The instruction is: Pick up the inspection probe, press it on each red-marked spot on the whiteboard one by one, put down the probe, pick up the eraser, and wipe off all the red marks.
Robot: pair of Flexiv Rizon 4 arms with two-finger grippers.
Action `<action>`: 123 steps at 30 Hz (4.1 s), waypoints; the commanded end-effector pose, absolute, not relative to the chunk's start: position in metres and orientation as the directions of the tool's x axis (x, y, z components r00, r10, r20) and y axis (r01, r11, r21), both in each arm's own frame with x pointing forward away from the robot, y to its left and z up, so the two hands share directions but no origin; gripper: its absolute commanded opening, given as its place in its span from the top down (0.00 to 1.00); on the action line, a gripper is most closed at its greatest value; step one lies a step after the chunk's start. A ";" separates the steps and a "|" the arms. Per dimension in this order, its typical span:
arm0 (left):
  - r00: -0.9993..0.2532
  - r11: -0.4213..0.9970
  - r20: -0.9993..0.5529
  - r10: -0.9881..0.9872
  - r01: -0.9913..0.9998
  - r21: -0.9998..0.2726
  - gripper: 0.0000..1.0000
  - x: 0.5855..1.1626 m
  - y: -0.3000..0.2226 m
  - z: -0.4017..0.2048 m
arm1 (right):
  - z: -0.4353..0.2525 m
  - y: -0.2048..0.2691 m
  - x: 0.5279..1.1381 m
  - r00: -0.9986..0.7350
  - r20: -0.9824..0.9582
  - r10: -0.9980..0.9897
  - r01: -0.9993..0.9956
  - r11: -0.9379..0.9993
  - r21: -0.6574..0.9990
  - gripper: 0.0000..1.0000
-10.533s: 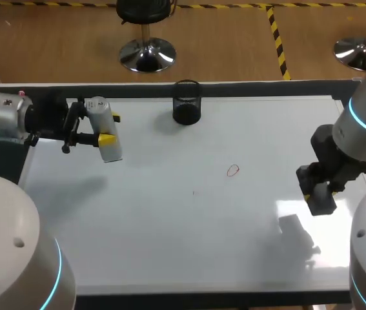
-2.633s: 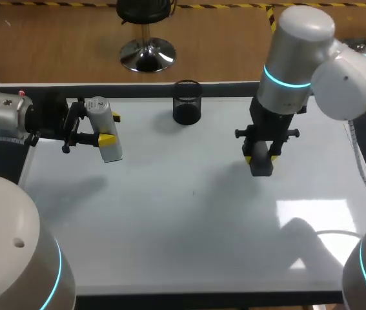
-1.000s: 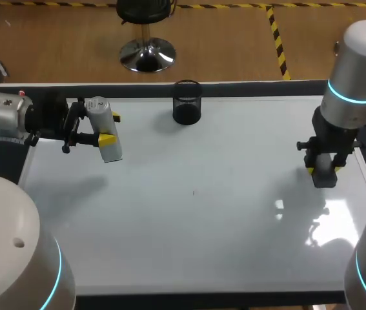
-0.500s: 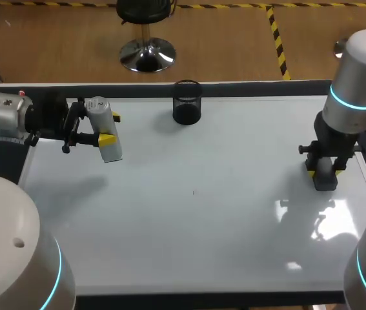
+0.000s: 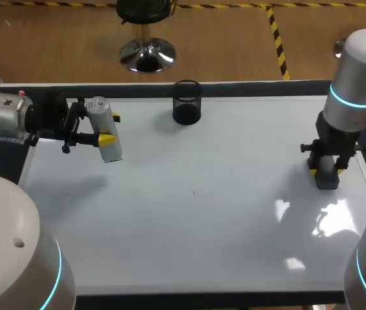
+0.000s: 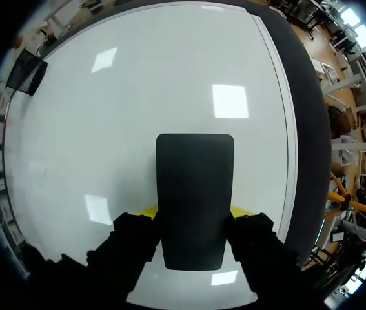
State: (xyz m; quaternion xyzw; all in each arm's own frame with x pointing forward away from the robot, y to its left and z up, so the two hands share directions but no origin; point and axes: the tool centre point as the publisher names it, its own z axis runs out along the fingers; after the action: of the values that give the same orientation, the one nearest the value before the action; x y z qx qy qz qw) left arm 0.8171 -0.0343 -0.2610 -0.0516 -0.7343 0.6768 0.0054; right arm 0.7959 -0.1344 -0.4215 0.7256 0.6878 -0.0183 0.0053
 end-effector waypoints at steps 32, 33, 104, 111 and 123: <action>-0.994 0.077 -0.064 0.084 0.070 -0.995 1.00 0.817 -0.034 -0.260 | -0.375 -0.127 0.797 0.081 -0.038 0.996 0.995 -0.079 0.056 0.00; -0.994 0.077 -0.064 0.084 0.070 -0.995 1.00 0.817 -0.034 -0.260 | -0.372 -0.126 0.798 0.083 -0.039 0.996 0.995 -0.080 0.059 0.00; -0.965 0.067 -0.023 0.260 0.041 -0.997 1.00 0.874 -0.089 -0.242 | -0.344 -0.118 0.802 0.074 -0.050 0.996 0.993 -0.069 0.097 0.00; -0.956 0.064 -0.037 0.292 0.058 -0.996 1.00 0.894 -0.102 -0.234 | -0.344 -0.118 0.802 0.074 -0.050 0.996 0.993 -0.069 0.097 0.00; -0.938 0.058 -0.060 0.341 0.085 -0.995 1.00 0.923 -0.127 -0.218 | -0.344 -0.118 0.802 0.074 -0.050 0.996 0.993 -0.069 0.097 0.00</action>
State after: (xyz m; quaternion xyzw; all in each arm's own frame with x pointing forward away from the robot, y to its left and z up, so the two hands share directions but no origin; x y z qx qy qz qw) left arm 0.9130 -0.1227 -0.2202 -0.1197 -0.7241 0.6761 0.0647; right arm 0.8023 -0.1173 -0.3458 0.7312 0.6800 0.0146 0.0526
